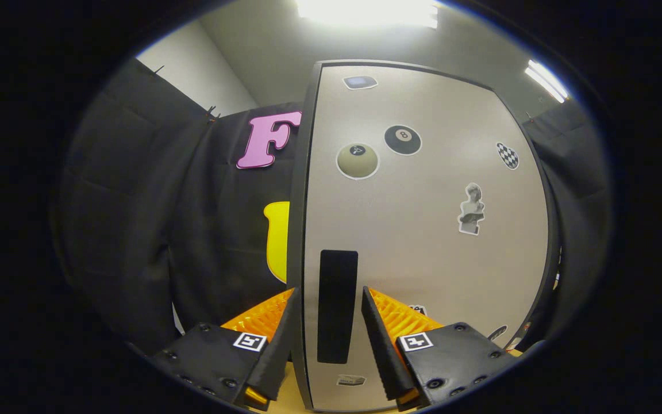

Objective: Open the shoe cabinet door, grab the shoes and put them into the shoe cabinet, then close the shoe cabinet door.

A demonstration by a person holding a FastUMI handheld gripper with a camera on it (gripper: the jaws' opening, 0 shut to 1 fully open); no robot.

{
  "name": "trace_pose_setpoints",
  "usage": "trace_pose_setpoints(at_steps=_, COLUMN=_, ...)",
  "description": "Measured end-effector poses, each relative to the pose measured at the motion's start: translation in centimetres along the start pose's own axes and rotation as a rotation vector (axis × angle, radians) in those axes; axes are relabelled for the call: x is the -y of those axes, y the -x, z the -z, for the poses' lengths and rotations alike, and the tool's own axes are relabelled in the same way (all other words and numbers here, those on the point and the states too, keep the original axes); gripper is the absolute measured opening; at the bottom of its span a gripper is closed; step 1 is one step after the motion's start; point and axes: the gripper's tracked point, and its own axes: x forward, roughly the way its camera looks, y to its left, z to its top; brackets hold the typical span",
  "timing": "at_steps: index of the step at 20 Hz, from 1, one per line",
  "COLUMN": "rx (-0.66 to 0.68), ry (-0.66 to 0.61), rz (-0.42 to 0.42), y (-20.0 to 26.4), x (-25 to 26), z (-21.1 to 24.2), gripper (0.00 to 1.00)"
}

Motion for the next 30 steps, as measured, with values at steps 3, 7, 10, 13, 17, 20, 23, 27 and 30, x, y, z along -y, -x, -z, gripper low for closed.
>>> trace_pose_setpoints(at_steps=3, rx=-0.037, ry=-0.030, rz=0.020, y=-0.7, x=0.3, z=0.6, gripper=0.64)
trace_pose_setpoints(at_steps=7, rx=-0.080, ry=-0.076, rz=0.009, y=-1.1, x=0.1, z=1.3, gripper=0.36)
trace_pose_setpoints(at_steps=10, rx=-0.087, ry=-0.043, rz=-0.018, y=-0.9, x=0.1, z=1.2, gripper=0.16)
trace_pose_setpoints(at_steps=13, rx=-0.100, ry=-0.050, rz=-0.054, y=0.1, x=0.1, z=1.1, gripper=0.08)
trace_pose_setpoints(at_steps=17, rx=-0.110, ry=-0.066, rz=-0.117, y=2.4, x=-0.2, z=0.6, gripper=0.08)
trace_pose_setpoints(at_steps=20, rx=-0.110, ry=-0.071, rz=-0.167, y=4.5, x=-0.1, z=0.0, gripper=0.08)
trace_pose_setpoints(at_steps=23, rx=-0.124, ry=-0.068, rz=-0.222, y=6.8, x=0.4, z=-0.6, gripper=0.08)
trace_pose_setpoints(at_steps=27, rx=-0.129, ry=-0.060, rz=-0.262, y=7.5, x=0.7, z=-0.6, gripper=0.08)
trace_pose_setpoints(at_steps=30, rx=-0.139, ry=-0.075, rz=-0.303, y=8.1, x=1.1, z=-0.7, gripper=0.08)
